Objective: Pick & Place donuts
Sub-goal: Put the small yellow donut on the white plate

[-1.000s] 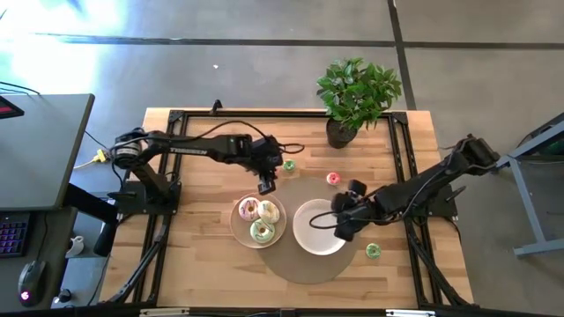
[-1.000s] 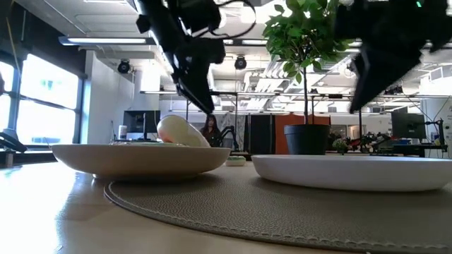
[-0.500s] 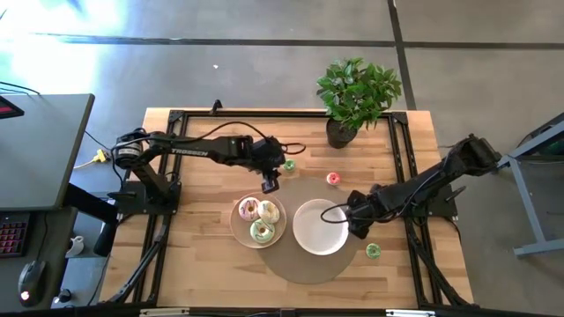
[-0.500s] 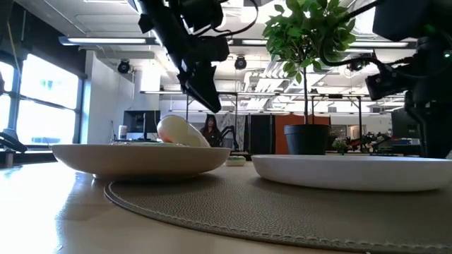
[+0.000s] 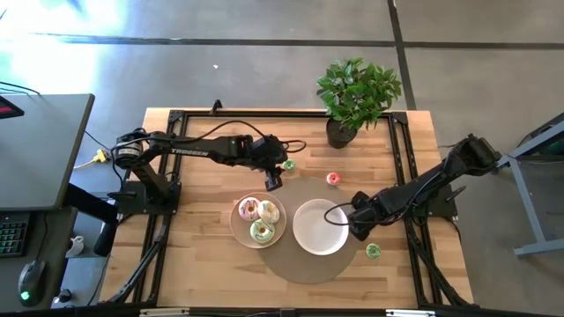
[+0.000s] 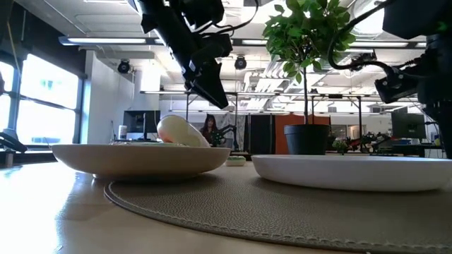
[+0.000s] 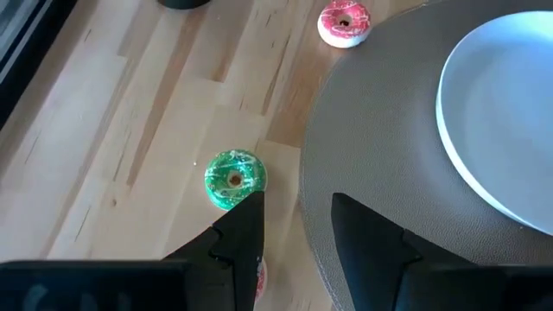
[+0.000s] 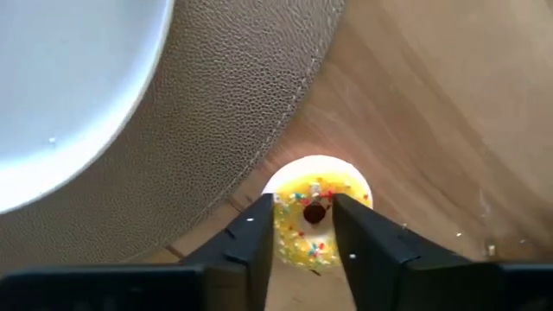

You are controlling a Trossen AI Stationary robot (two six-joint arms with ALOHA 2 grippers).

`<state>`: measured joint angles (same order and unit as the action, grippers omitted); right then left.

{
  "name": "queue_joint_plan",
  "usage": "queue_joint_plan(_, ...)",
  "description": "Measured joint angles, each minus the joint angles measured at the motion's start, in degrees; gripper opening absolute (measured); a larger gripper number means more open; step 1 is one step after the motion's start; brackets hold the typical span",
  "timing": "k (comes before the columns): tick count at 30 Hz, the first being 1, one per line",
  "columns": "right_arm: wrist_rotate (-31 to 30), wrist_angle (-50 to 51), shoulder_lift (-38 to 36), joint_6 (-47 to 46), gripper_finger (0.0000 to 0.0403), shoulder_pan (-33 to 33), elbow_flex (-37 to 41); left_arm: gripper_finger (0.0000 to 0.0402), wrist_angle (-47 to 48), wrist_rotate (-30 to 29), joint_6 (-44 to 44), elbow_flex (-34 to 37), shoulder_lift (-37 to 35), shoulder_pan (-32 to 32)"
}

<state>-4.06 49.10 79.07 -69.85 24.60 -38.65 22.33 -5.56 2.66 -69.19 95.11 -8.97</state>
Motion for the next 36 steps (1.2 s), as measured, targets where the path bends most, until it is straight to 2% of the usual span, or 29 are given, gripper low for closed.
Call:
queue_joint_plan(7,3.1,-6.0,-0.2,-2.2,0.0010,0.0,5.3,0.0133,0.1,0.0,0.0,0.0,0.0,0.0)
queue_joint_plan(12,2.4,-5.5,0.0,-0.5,0.0013,-0.6,2.9,0.0133,0.1,-0.2,0.0,0.0,0.0,0.0)
queue_joint_plan(15,-1.2,-5.7,0.0,4.4,0.0005,-0.6,-1.6,0.0133,0.1,-0.2,0.0,0.0,0.0,0.0)
queue_joint_plan(19,-11.2,-7.6,0.0,8.9,0.0010,-0.6,-6.8,0.0133,0.1,-0.2,0.0,0.0,0.0,0.0)
queue_joint_plan(21,-15.9,-10.8,-0.1,14.7,0.0005,-0.6,-8.6,0.0133,0.1,-0.2,0.0,0.0,0.0,0.0)
queue_joint_plan(23,-18.0,-15.5,-0.1,21.6,0.0004,-0.6,-8.7,0.0133,0.1,-0.1,0.0,0.0,0.0,0.0)
queue_joint_plan(28,-15.0,-29.3,1.2,27.7,0.0011,-2.2,-4.7,0.0133,0.1,-0.1,0.6,0.0,0.0,0.0)
queue_joint_plan(31,-12.1,-31.1,2.6,29.3,0.0012,-3.3,-2.8,0.0133,0.1,0.1,0.6,0.0,0.0,0.0)
queue_joint_plan(36,-11.7,-30.9,2.8,31.0,0.0025,-4.5,-2.7,0.0133,-0.1,0.7,0.6,0.0,0.4,0.0)
